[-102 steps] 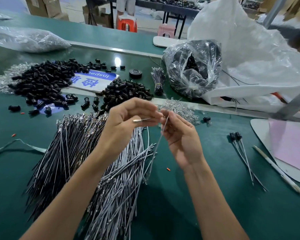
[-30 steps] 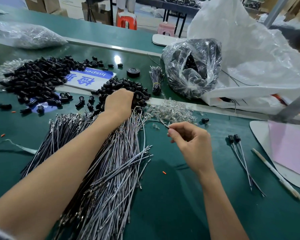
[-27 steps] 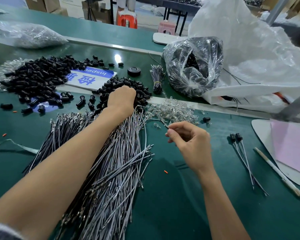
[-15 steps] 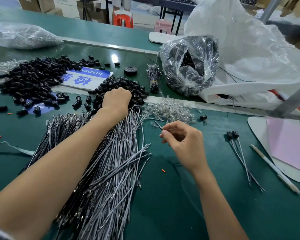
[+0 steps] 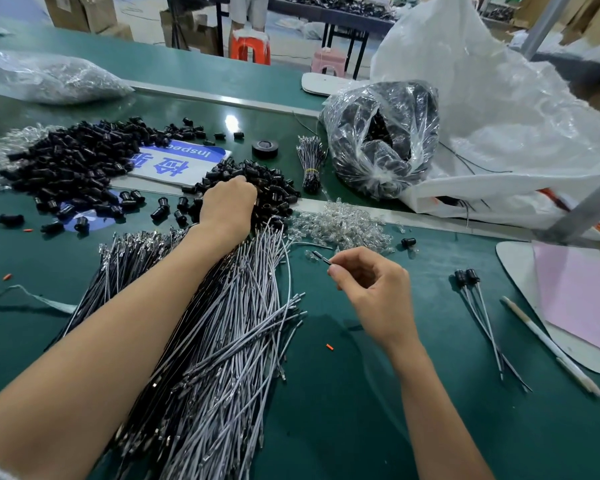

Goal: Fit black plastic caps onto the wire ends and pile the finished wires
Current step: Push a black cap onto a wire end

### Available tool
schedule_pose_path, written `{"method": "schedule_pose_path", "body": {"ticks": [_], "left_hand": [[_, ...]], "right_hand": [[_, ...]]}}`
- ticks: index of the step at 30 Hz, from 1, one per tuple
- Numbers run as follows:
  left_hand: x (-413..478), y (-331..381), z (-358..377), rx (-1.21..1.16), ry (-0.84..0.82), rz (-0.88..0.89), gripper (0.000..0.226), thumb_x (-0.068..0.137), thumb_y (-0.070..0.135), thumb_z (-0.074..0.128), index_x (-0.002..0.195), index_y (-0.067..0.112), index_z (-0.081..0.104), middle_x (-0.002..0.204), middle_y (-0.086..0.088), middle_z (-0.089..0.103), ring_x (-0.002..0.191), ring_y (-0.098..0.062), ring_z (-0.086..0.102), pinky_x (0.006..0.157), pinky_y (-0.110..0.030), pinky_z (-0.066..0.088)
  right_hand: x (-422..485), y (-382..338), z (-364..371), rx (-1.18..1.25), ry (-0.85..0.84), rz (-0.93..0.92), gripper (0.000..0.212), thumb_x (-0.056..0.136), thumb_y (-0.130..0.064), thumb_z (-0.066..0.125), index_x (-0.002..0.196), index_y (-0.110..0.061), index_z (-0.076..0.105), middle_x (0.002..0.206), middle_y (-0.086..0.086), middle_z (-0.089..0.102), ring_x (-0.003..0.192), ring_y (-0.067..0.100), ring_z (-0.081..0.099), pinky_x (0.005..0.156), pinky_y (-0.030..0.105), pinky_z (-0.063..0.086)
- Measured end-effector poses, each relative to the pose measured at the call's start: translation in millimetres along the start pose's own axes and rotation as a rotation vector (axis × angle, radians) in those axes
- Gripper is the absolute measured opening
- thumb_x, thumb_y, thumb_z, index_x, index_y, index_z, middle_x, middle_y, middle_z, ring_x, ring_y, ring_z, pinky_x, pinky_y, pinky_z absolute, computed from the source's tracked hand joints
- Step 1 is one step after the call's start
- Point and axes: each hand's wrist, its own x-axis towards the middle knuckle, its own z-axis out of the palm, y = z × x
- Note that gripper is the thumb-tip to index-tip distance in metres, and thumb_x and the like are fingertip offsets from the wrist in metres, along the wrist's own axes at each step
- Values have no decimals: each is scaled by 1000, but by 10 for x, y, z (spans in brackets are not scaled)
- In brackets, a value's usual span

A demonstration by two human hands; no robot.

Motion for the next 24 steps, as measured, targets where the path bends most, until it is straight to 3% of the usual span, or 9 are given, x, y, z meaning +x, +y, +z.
{"method": "schedule_pose_path", "body": {"ticks": [7,14,19,24], "left_hand": [[64,-101,20,-41,2,-31,29,80,-18,54,95,2,70,99,-16,68,90,-36,65,77,-44,55],[74,-173,41,-69,71,-96,21,82,-5,65,98,7,61,107,-11,56,98,-32,55,68,-38,42],[108,-203,38,-126,53,-122,22,84,-9,60,101,4,57,102,-16,61,92,-36,58,68,-40,44],[45,-186,-51,-224,162,-127,13,92,1,54,103,1,61,97,-17,67,88,-35,62,70,-40,50]], "right_hand": [[9,13,-2,-6,-3,0,12,84,-4,73,81,-16,72,69,-9,70,63,7,64,64,17,51],[8,11,-6,-3,-4,2,13,84,-3,73,82,-16,72,69,-9,69,63,8,64,64,18,52],[11,20,-4,-5,-12,3,11,84,-4,73,83,-14,72,69,-9,70,63,6,64,64,16,51],[13,17,1,-5,-8,0,16,84,-4,73,81,-19,71,70,-10,69,63,8,65,64,17,52]]}}
